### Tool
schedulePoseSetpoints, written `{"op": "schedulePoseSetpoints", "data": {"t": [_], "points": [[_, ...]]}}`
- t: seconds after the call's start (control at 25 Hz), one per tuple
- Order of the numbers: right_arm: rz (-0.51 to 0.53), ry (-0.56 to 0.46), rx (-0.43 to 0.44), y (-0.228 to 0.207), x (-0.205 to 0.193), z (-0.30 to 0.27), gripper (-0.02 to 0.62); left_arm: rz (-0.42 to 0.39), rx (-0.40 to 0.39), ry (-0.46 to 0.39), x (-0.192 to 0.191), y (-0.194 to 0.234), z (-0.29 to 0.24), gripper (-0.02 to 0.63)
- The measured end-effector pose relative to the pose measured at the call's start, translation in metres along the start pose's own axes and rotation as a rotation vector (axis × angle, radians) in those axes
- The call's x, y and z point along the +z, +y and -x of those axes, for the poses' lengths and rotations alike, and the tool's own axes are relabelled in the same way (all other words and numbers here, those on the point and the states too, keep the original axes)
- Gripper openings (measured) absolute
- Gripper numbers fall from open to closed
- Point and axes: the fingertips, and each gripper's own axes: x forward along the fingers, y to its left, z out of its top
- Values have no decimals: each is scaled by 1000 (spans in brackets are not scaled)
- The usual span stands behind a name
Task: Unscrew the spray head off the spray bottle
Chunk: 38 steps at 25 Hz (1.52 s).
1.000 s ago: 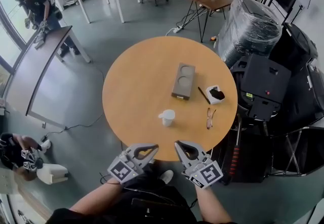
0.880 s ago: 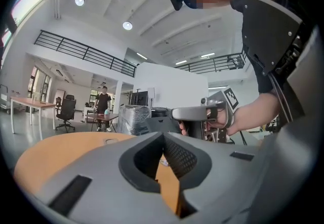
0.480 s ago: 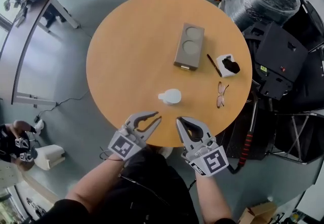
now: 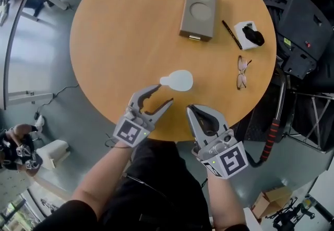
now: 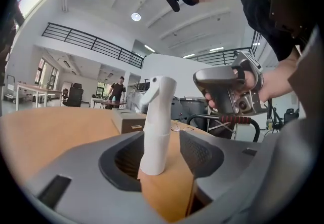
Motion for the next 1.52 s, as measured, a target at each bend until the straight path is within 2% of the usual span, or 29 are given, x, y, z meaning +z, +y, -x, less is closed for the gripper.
{"op": "schedulePoseSetpoints", "data": {"t": [0.12,0.28,0.44,0.8,1.04,1.16,1.36,1.44,1.52], "points": [[-9,7,-15,-10,-10,4,28,-25,3,-3,-12,5,-18,304],[-18,15,-36,-19,-17,11,28,-58,-12,1,-19,3,-39,317],[-22,18,-51,-27,-18,14,28,-57,-34,-11,-18,3,-58,337],[-22,23,-78,-42,-21,17,28,-87,-43,16,-24,5,-86,339],[-22,25,-80,-41,-20,15,28,-44,-88,-3,-19,5,-91,305],[-11,25,-69,-36,-14,19,28,-19,-98,5,-10,1,-87,305],[23,12,-65,-27,7,35,28,-60,-142,3,23,-19,-75,305],[47,13,-65,-23,17,40,32,-30,-174,-16,42,-29,-68,305],[53,14,-53,-16,28,45,84,9,-191,-29,62,-38,-59,305]]}}
